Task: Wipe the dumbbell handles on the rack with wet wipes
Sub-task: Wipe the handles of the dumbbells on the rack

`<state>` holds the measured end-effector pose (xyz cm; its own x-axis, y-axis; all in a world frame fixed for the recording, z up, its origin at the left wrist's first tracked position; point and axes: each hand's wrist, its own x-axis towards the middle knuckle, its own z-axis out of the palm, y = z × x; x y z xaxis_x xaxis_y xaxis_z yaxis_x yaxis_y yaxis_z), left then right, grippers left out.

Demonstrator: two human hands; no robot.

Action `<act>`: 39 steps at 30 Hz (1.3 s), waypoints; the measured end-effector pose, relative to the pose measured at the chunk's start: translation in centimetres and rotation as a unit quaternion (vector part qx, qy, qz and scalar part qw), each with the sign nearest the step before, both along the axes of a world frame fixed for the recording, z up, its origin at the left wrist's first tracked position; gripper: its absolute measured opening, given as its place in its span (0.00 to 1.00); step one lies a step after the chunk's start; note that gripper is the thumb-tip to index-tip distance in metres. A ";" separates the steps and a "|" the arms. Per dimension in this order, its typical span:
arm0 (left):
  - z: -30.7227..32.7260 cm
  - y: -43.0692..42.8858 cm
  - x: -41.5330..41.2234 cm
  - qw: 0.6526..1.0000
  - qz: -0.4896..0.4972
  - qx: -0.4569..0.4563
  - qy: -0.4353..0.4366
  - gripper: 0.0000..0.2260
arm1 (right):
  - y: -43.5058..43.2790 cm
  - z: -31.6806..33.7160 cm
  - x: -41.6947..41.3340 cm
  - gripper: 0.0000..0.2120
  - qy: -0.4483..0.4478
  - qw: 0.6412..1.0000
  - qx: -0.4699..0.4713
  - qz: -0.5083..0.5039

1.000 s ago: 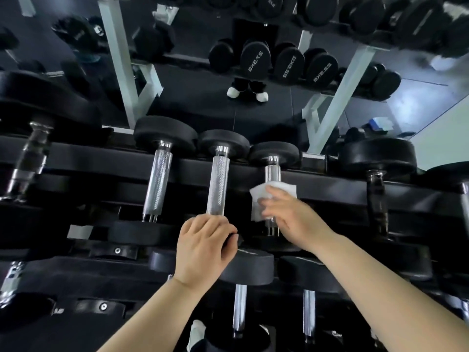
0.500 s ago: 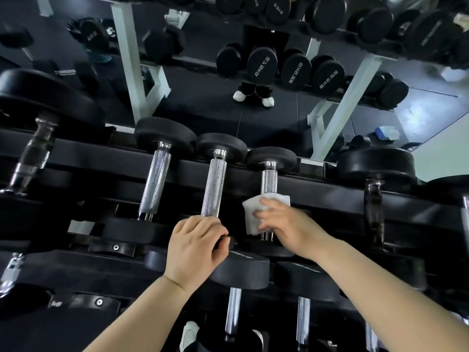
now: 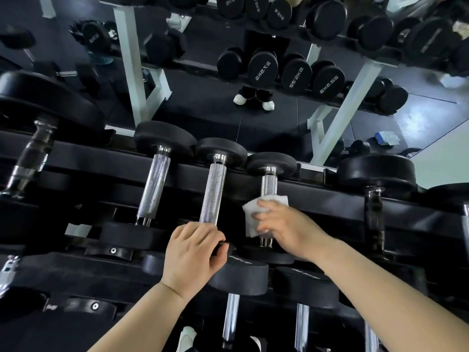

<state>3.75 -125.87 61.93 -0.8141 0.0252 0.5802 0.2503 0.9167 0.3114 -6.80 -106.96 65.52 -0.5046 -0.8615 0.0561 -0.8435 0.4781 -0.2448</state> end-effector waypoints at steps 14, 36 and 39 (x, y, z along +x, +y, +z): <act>-0.1 0.0 -0.1 1.000 -0.008 0.006 0.013 0.03 | -0.3 -0.4 -0.5 0.16 -0.027 0.999 -0.006 -0.031; 0.4 4.4 0.2 0.994 -0.108 0.021 -0.021 0.14 | -1.8 2.2 -0.2 0.12 -0.466 0.597 -0.377 -0.533; 0.2 4.5 0.1 0.994 -0.101 -0.010 -0.035 0.14 | -1.0 2.3 1.1 0.08 -0.521 0.607 -0.319 -0.508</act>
<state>3.80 -121.41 62.17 -0.8297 0.2030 0.5200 0.4084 0.8559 0.3173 -5.69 -107.95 67.81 -0.8060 -0.0465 -0.5900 0.5785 0.1491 -0.8020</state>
